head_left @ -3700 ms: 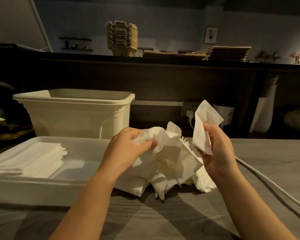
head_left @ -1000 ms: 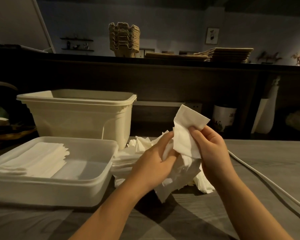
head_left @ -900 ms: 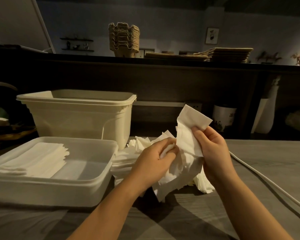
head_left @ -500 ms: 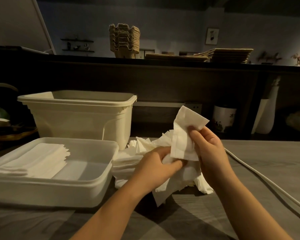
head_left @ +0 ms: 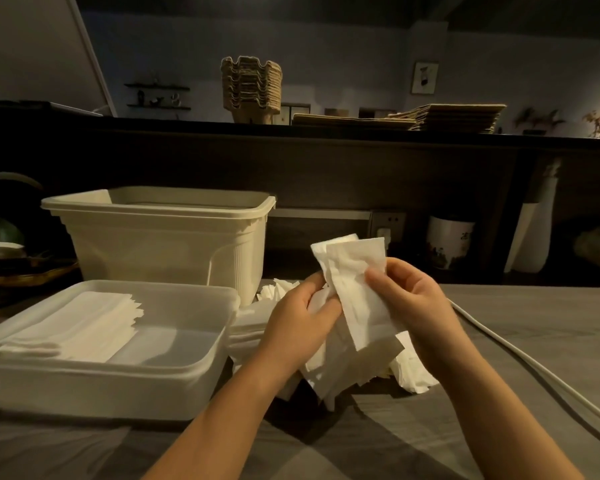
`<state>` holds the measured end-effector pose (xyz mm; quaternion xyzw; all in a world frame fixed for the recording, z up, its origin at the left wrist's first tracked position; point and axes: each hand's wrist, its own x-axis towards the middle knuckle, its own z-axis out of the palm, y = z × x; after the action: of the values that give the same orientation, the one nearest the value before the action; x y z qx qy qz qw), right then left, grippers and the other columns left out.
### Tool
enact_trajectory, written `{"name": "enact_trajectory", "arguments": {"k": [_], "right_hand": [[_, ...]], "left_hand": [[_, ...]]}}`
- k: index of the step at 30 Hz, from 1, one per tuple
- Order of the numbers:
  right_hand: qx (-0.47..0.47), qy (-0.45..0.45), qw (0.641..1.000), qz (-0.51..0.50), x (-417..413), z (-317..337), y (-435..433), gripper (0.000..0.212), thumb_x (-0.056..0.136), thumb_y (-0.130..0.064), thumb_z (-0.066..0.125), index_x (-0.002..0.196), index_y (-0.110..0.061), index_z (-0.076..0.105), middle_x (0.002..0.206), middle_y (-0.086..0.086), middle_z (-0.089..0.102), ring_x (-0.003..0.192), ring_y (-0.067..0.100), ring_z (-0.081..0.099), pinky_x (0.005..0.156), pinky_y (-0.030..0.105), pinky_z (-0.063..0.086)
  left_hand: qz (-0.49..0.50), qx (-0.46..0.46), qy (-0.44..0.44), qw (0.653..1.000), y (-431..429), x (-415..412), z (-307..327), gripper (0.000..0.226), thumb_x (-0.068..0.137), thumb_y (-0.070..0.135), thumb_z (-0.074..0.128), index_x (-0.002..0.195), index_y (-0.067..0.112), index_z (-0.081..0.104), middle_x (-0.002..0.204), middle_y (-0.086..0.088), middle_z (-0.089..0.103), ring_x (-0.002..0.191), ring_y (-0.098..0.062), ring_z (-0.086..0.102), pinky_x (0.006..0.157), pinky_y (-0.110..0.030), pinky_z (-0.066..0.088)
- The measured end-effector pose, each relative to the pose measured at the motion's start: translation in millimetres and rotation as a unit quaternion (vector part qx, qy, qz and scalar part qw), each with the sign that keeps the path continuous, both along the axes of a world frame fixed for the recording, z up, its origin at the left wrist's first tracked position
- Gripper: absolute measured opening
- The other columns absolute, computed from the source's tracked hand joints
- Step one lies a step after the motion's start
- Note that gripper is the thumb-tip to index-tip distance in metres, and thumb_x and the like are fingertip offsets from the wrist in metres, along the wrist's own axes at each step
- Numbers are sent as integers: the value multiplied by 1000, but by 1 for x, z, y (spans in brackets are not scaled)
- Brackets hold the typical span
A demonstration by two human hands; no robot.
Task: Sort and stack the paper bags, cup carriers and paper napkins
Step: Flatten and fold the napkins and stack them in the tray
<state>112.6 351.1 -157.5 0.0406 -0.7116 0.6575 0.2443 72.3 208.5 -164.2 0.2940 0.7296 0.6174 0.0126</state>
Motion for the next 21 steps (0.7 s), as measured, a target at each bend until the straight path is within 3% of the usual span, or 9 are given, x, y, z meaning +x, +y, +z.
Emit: {"name": "enact_trajectory", "arguments": {"k": [4,9,14,19,21], "right_hand": [[-9,23,998,-54,-4,-3,2,10,86,-30,58,88,-22,63,72,-16,67,67,1,64,57,16,52],[31,44,995,-85,-5,-5,-1,2,85,-26,61,87,-27,60,82,-11,65,75,4,64,67,21,53],[33,57,993,-102,-4,-5,-3,4,86,-26,61,88,-26,58,88,-6,64,83,12,63,72,28,54],[6,44,994,-103,-5,-4,-3,1,87,-26,59,88,-25,59,88,-5,64,83,13,64,68,25,54],[17,27,994,-106,-6,-5,-3,2,88,-28,58,90,-26,58,89,-4,64,85,15,64,71,27,55]], "left_hand": [[-14,-14,2,1000,-1,0,-2,36,93,33,52,127,41,44,116,19,52,107,-3,50,77,-14,44],[-37,-22,2,999,0,2,-1,28,94,32,50,115,49,42,102,29,50,93,5,50,74,-10,42],[-45,-24,-1,999,0,4,0,28,94,32,52,101,56,40,101,30,51,93,5,50,72,-10,42],[-41,-33,-2,999,0,4,-1,36,94,31,51,127,45,42,111,24,48,107,0,44,84,-19,39],[-45,-28,-5,999,0,5,0,31,94,33,51,118,51,42,116,21,48,109,-2,45,85,-18,39]]}}
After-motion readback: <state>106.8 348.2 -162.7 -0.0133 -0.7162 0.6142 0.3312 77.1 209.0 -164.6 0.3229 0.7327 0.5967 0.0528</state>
